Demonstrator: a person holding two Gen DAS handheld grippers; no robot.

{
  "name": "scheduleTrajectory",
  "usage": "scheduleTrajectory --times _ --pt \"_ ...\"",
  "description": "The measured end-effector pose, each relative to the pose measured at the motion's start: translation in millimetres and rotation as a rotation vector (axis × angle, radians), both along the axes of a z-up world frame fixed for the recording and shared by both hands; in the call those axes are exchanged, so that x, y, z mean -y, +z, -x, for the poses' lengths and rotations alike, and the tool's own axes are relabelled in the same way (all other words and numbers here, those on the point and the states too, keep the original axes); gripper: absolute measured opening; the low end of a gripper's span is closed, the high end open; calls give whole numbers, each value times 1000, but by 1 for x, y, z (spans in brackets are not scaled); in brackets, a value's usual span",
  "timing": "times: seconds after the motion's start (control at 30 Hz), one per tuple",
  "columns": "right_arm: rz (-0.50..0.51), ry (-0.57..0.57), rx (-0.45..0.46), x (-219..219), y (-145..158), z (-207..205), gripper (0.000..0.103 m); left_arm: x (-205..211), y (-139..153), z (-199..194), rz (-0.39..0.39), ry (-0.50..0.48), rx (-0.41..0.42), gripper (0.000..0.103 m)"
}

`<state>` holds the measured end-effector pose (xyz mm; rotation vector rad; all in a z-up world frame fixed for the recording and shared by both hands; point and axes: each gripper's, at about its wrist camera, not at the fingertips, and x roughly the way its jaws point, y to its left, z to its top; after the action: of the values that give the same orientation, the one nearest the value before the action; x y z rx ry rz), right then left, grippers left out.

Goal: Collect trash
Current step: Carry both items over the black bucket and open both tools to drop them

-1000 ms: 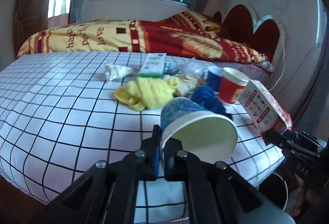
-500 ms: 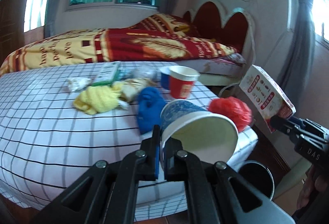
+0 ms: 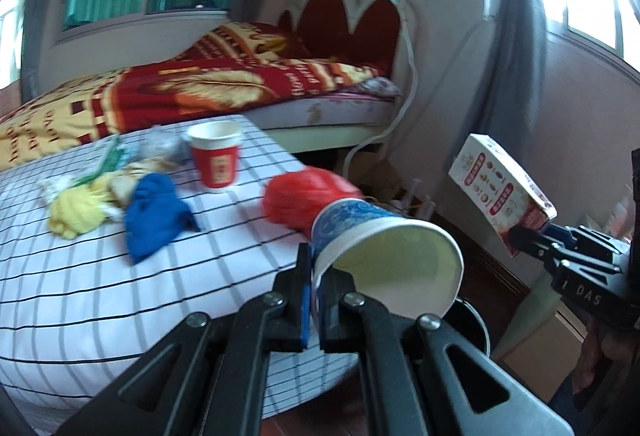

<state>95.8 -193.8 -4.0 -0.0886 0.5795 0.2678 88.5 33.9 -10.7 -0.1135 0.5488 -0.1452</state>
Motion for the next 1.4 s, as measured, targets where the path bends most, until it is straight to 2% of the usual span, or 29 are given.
scheduleTrajectory --times 0.17,0.33,0.5,0.6,0.77,0.97,1.07,1.1,1.13,1.2,1.33,1.4 --pt "7 -45 -26 33 -13 3 35 37 -3 -5 -15 -88 -10 3" --pt "24 -68 -77 61 -40 5 35 72 -17 -8 -33 -171 -37 3" --pt "31 -69 -141 86 -73 4 36 100 -45 -13 -39 -224 -80 3" --pt "31 -63 -162 99 -89 3 36 114 -65 -16 -14 -252 -105 3" --pt "31 -30 -219 107 -118 -12 36 139 -99 -25 -46 -289 -163 3" --pt "55 4 -318 116 -155 -26 36 155 -122 -34 -67 -307 -223 3" --pt "69 18 -315 119 -164 -33 38 162 -131 -44 -26 -354 -259 4" --pt "76 5 -317 122 -170 -37 50 162 -137 -47 -21 -350 -278 16" --pt "81 -14 -340 125 -175 -41 100 160 -141 -50 -45 -311 -299 40" --pt "110 -47 -327 130 -182 -43 103 150 -142 -53 -75 -237 -309 61" --pt "116 -80 -296 140 -178 -46 103 121 -128 -44 -88 -115 -266 76" --pt "108 -83 -291 140 -175 -47 103 112 -122 -36 -104 -79 -241 78"
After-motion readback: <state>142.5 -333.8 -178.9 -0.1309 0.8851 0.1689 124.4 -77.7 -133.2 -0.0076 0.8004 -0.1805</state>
